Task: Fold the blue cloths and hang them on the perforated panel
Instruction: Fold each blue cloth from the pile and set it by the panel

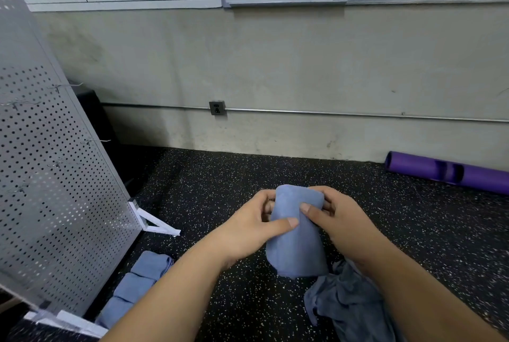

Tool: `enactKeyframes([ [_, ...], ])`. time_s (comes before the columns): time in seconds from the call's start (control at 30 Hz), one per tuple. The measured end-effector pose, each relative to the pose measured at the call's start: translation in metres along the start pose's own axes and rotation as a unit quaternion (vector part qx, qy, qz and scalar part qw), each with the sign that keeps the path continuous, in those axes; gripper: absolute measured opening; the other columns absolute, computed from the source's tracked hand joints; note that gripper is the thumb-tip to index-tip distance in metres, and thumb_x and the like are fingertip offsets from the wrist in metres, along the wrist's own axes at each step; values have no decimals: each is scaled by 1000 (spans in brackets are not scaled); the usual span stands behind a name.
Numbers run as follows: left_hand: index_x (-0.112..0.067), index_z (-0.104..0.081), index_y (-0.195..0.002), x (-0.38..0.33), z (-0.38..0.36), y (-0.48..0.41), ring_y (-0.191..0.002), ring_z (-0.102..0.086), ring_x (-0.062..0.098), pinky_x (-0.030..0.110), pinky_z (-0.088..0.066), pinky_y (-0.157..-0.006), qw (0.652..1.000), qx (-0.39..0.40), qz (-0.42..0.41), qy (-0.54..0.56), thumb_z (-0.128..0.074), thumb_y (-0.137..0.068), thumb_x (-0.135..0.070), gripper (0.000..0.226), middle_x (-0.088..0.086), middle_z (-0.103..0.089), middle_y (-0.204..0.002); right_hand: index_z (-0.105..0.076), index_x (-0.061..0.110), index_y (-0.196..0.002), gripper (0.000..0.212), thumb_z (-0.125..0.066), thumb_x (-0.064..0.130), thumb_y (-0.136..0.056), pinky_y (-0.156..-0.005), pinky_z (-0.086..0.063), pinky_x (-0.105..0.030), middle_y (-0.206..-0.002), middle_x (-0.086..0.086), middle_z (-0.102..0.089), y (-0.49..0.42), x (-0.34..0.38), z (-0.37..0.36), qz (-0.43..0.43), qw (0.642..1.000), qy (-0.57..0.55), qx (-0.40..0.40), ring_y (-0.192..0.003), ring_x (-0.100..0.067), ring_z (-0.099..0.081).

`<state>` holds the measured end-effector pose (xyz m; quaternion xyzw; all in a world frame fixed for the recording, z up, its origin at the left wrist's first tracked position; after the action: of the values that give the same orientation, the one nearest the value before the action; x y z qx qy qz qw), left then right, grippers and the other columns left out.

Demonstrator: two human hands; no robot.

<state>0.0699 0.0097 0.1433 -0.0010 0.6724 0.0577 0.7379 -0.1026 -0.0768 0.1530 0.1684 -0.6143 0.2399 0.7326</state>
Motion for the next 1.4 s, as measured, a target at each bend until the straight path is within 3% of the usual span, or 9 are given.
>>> enactKeyframes([
  [0.2,-29,-59,-136,10,-3,-1,-113,-74,23,45,-60,-103,998,30,58,-3,-90,-82,-31,62,11,-73,-120,-72,18,-121,17,-68,19,-104,-92,-64,-43,-108,1,-82,1,-4,-2,-36,997,-59,-43,-104,-19,-78],
  [0.3,-24,-58,-138,10,-3,-2,-106,-76,24,49,-60,-92,997,21,64,34,-83,-90,-19,54,11,-76,-109,-69,17,-121,19,-70,19,-103,-85,-63,-33,-107,2,-82,0,-7,-4,-30,993,-87,-70,-105,-18,-77],
  [0.37,-21,-57,-140,11,-1,-3,-111,-76,31,52,-60,-94,995,5,65,73,-79,-93,-13,53,17,-77,-118,-64,17,-129,28,-70,21,-102,-81,-62,-26,-110,3,-82,-2,-8,-9,-35,993,-102,-54,-105,-14,-77],
  [0.53,-14,-56,-142,12,7,-7,-113,-76,34,54,-62,-95,986,-50,59,147,-75,-96,-3,51,16,-77,-123,-45,37,-146,65,-82,40,-92,-85,-65,-40,-118,5,-74,-5,-22,-12,-47,998,33,-39,-99,-13,-77],
  [0.67,-10,-60,-139,14,9,-8,-116,-75,32,54,-61,-99,979,-84,56,179,-79,-93,-3,50,14,-76,-126,-53,42,-132,54,-85,44,-87,-82,-60,-34,-115,11,-62,-1,-19,-10,11,981,152,-117,-99,-10,-67],
  [0.87,0,-58,-141,13,0,-6,-122,-71,36,49,-57,-107,967,-58,59,240,-74,-95,-2,49,22,-73,-129,-68,38,-118,34,-85,37,-88,-81,-65,-39,-103,13,-75,0,-15,-12,22,988,112,-100,-93,-6,-73],
  [1.07,-25,-57,-143,8,-6,2,-117,-74,35,70,-55,-100,962,-65,67,257,-62,-107,-21,36,11,-76,-128,-42,38,-154,71,-77,50,-93,-98,-59,-35,-131,13,-69,-6,-26,-23,-21,996,69,-52,-116,-5,-69],
  [1.17,-27,-54,-145,12,1,4,-116,-74,36,68,-55,-102,952,-97,70,280,-62,-108,-23,38,10,-77,-126,-53,21,-148,55,-74,36,-99,-79,-63,-25,-119,3,-77,-12,-24,-38,-52,998,-9,-23,-99,-8,-77],
  [1.4,-23,-48,-144,59,31,16,-101,-79,30,57,-64,-89,946,-171,162,221,-79,-96,-10,58,9,-76,-123,-65,33,-125,33,-77,40,-96,-85,-65,-51,-104,3,-79,-28,-49,-75,-72,993,66,-61,-90,-15,-78],
])
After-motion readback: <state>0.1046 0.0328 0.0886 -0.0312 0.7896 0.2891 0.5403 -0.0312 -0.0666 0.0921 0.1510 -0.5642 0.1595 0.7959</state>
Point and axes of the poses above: each hand's wrist, its own y-axis away from the middle knuckle, its own z-axis out of the back of the hand, x = y × z, the point moved 5 cm from there along -y, towards the middle knuckle
